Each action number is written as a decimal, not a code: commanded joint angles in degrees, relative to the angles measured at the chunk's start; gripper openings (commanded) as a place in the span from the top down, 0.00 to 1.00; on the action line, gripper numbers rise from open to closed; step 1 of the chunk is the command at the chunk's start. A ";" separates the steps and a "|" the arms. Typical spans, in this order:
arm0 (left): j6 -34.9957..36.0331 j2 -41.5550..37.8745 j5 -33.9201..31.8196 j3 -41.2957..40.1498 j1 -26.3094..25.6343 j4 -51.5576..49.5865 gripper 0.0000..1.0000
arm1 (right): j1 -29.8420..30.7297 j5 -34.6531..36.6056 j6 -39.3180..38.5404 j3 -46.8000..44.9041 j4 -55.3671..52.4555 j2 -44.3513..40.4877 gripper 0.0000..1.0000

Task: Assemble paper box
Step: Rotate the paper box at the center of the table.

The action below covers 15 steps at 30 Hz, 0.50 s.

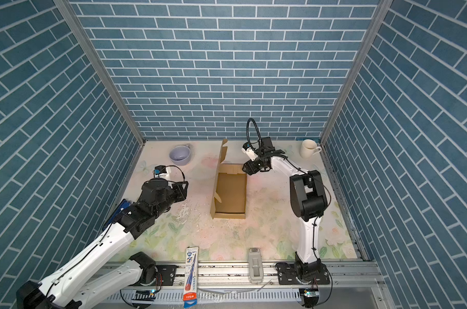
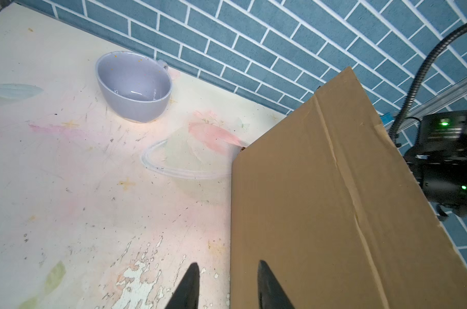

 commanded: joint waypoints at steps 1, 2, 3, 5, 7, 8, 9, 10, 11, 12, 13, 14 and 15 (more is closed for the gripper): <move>-0.36 -0.69 -1.03 -1.49 -0.50 -2.95 0.63 | -0.18 -2.48 -7.07 5.28 -3.39 2.71 0.28; -0.34 -0.59 -1.04 -1.50 -0.54 -2.81 0.63 | -0.18 -2.68 -7.40 6.48 -3.81 3.78 0.28; -0.35 -0.35 -0.93 -1.45 -0.53 -2.48 0.63 | -0.11 -2.79 -7.82 7.91 -4.73 4.95 0.28; -0.47 0.16 -0.73 -1.50 -0.52 -1.93 0.63 | -0.08 -3.49 -8.51 10.78 -6.91 6.46 0.29; -0.51 0.82 -0.38 -2.85 -0.51 -1.43 0.63 | 0.18 -2.80 -9.31 12.99 -8.40 9.58 0.30; -0.52 1.17 -0.15 -3.01 -0.51 -1.05 0.64 | 0.34 -2.40 -9.66 13.84 -9.01 10.35 0.30; -0.73 1.35 0.15 -3.27 -0.57 -0.62 0.64 | 0.43 -2.07 -10.12 14.47 -9.18 11.00 0.30; -0.86 1.50 0.28 -3.49 -0.51 -0.28 0.64 | 0.52 -1.75 -10.52 14.90 -9.22 11.45 0.30; -1.09 1.54 0.47 -3.82 -0.55 0.11 0.64 | 0.63 -1.46 -10.83 15.70 -9.48 12.06 0.30; -1.22 1.46 0.62 -4.17 -0.52 0.52 0.64 | 0.77 -1.25 -11.35 16.80 -10.08 12.81 0.30; -1.23 1.45 0.61 -4.38 -0.58 0.73 0.64 | 0.87 -1.08 -11.73 17.93 -11.16 13.61 0.30; -1.32 1.33 0.58 -4.61 -0.51 0.68 0.64 | 1.05 -0.81 -12.19 19.47 -12.35 14.54 0.30; -1.24 1.34 0.56 -4.67 -0.52 0.52 0.64 | 1.26 -0.35 -12.72 20.68 -13.34 15.44 0.31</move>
